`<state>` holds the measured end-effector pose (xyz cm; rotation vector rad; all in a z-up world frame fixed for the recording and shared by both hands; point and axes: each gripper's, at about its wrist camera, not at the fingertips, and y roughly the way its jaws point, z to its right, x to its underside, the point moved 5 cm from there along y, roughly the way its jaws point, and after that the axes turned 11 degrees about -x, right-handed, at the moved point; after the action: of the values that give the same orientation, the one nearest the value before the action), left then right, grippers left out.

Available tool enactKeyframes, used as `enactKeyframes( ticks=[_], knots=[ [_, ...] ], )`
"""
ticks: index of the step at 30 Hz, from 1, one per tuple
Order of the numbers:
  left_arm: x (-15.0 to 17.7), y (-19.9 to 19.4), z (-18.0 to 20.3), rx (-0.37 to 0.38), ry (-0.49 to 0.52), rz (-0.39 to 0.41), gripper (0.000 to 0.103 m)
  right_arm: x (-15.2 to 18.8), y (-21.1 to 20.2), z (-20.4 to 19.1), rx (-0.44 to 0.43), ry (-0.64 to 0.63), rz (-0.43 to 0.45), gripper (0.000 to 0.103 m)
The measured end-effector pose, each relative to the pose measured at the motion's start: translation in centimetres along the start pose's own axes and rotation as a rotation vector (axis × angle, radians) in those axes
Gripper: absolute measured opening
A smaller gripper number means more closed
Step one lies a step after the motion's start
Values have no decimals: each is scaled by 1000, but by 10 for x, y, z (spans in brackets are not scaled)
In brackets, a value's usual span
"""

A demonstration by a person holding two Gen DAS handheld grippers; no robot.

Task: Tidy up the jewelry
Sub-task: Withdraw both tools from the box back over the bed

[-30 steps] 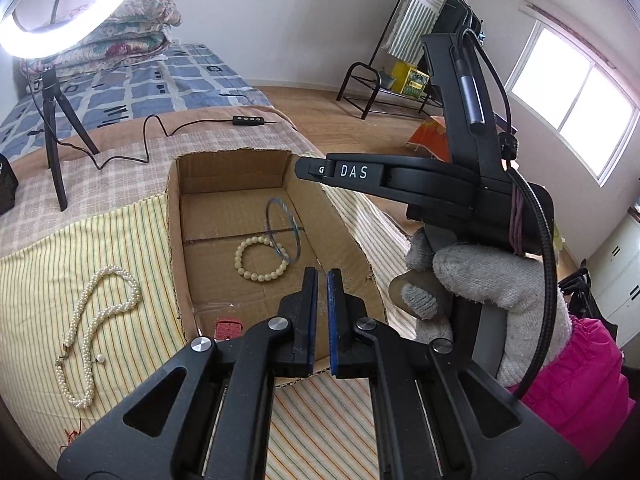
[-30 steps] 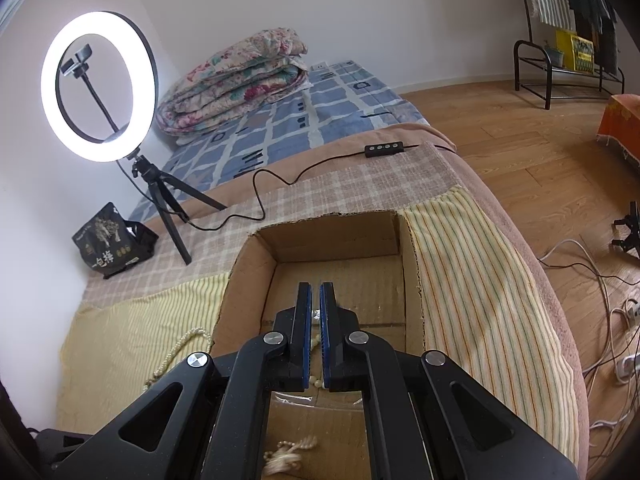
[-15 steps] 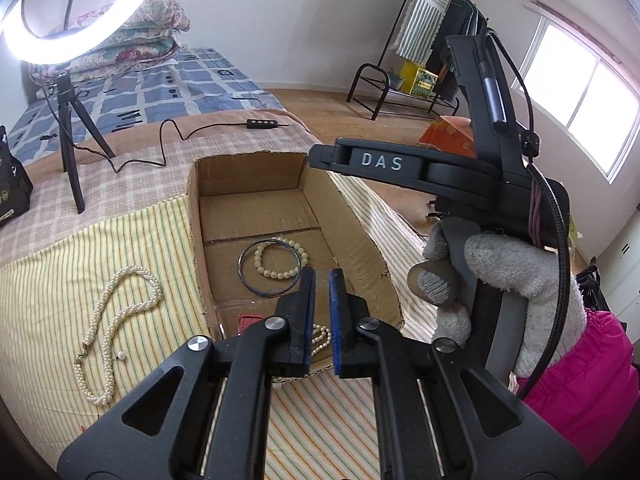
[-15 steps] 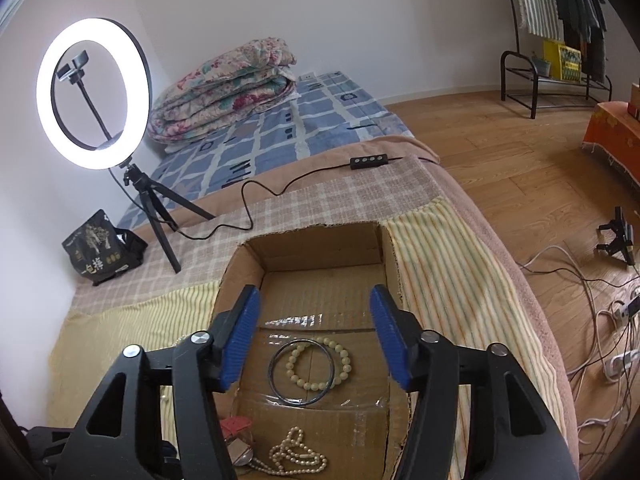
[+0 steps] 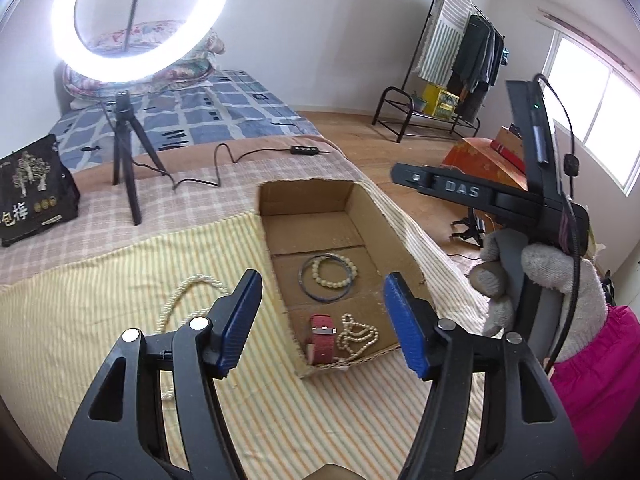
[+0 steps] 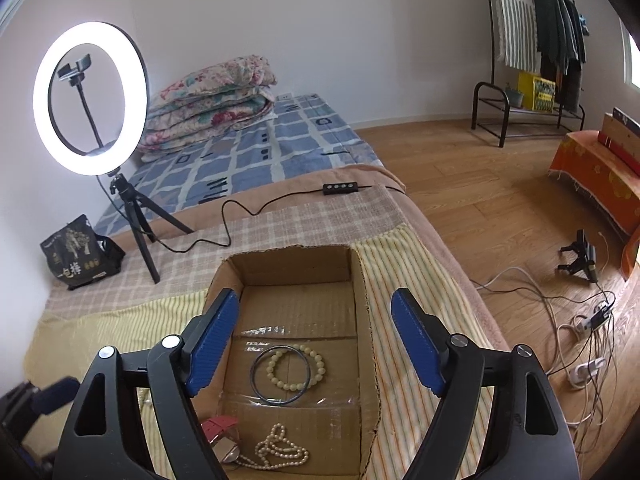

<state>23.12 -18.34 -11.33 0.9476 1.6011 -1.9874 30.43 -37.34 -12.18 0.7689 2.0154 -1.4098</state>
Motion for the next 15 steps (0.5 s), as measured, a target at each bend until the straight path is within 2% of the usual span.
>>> enactKeyframes(
  ticks=[3, 8, 11, 15],
  knots=[
    [1, -8, -18, -12, -7, 0, 65, 2, -10, -8, -22, -12, 8, 78],
    [5, -20, -53, -73, -8, 2, 65, 8, -28, -26, -45, -48, 79, 80],
    [8, -27, -75, -106, -15, -4, 65, 14, -30, -40, -47, -93, 68, 82],
    [16, -35, -103, -142, -32, -16, 65, 27, -31, -54, -91, -121, 39, 82]
  ],
)
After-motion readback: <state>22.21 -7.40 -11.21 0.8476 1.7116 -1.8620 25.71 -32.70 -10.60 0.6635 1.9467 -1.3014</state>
